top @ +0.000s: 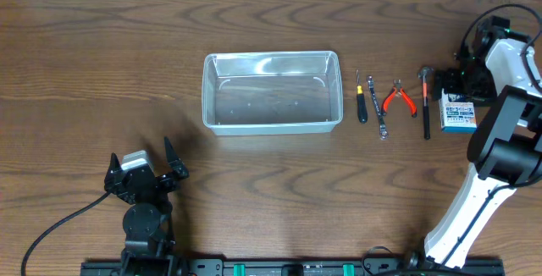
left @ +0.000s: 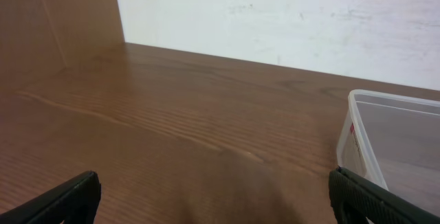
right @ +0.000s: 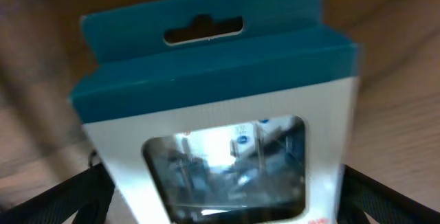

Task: Pack container
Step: 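Grasp the blue-and-white screwdriver box with the right gripper, then lift the box and carry it over the container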

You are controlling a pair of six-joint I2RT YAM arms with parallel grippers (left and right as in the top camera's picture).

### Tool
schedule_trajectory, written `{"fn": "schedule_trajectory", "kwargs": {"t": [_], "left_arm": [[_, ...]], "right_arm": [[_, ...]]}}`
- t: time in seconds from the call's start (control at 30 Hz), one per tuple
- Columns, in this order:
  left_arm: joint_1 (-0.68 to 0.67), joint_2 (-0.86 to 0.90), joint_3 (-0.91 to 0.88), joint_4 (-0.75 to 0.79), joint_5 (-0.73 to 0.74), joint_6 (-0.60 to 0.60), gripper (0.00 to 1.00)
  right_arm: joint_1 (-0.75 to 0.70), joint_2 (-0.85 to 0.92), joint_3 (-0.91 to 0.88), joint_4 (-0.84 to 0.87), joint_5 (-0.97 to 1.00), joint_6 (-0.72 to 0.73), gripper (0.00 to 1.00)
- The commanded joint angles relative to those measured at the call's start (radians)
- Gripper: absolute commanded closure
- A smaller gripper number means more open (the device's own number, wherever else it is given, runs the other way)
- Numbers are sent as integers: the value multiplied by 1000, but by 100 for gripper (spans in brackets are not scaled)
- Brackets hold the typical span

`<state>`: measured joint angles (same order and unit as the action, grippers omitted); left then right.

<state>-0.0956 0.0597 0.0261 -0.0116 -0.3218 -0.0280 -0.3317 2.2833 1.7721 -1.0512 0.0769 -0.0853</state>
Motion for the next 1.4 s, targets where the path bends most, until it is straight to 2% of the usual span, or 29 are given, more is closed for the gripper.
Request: {"fn": "schedule_trajectory", "kwargs": {"t": [0.0, 0.1, 0.2, 0.3, 0.37, 0.6, 0.83, 1.0, 1.13, 1.37], "left_arm": [[-3, -3, -22, -29, -20, 2, 2], [-3, -3, -22, -29, -20, 2, 2], [-3, -3, -22, -29, -20, 2, 2], [-3, -3, -22, -29, -20, 2, 2], [-3, -3, -22, -29, -20, 2, 2], [-3, -3, -22, -29, -20, 2, 2], [-3, -3, -22, -29, -19, 2, 2], [-3, -3, -22, -29, -20, 2, 2], [-3, -3, -22, -29, -19, 2, 2], [-3, -3, -22, -29, -19, 2, 2]], "right_arm": [[-3, 20, -22, 5, 24, 10, 2], [-4, 23, -45, 20, 24, 31, 12], [-9, 23, -61, 26, 24, 59, 17], [-23, 21, -61, 26, 24, 103, 29], [-33, 18, -57, 18, 23, 121, 40], [-45, -67, -1, -25, -13, 140, 41], [19, -311, 14, -6, -156, 112, 42], [172, -503, 14, 7, -283, 56, 46], [388, -589, 14, 70, -365, -97, 50], [776, -530, 14, 213, -311, -410, 59]]}}
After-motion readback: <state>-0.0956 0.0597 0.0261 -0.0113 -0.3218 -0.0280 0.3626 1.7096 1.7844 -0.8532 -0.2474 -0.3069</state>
